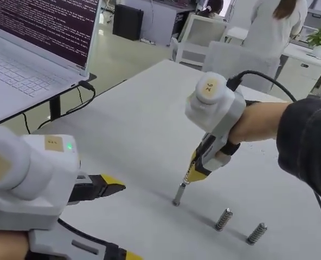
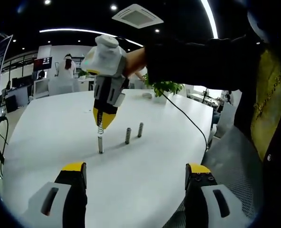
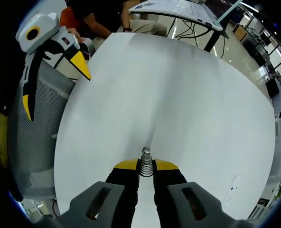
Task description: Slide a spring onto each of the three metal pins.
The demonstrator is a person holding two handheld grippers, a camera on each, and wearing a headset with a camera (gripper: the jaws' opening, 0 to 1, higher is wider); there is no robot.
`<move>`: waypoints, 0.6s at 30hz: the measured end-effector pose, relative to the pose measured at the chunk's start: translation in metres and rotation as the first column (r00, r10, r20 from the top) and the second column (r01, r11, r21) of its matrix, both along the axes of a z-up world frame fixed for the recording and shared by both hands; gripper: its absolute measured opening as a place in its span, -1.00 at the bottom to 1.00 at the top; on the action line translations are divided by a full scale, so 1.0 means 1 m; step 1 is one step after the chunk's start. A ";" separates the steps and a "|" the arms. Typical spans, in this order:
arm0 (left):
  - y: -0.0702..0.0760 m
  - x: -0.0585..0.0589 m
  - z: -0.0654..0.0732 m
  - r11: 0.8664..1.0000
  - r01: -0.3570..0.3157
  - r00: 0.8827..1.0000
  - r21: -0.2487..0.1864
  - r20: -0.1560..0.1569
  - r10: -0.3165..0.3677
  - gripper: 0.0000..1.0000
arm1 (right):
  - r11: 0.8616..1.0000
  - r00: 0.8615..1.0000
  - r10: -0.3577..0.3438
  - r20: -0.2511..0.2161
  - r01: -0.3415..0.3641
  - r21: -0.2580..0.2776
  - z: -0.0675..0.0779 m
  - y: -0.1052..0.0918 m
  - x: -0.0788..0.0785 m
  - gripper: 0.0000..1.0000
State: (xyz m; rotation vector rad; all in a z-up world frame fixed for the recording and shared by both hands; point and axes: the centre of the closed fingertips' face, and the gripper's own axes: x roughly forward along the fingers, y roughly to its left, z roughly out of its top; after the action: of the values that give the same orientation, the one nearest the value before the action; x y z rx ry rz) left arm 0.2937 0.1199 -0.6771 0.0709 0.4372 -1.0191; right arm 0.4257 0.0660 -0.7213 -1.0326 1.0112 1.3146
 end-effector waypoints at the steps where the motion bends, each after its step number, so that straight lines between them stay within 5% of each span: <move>1: 0.000 0.000 0.000 1.000 0.000 1.000 0.000 -0.001 0.000 0.65 | 1.000 1.000 -0.001 -0.001 0.001 0.000 0.000 0.000 0.000 -0.83; 18: 0.001 0.000 0.000 1.000 -0.001 1.000 -0.007 -0.002 0.001 0.62 | 1.000 1.000 0.005 -0.012 -0.005 -0.013 -0.004 0.002 0.001 -0.83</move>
State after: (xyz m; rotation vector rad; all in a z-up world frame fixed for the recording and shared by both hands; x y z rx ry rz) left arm 0.2939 0.1207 -0.6768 0.0632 0.4350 -1.0200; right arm 0.4267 0.0684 -0.7258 -1.0391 1.0273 1.3214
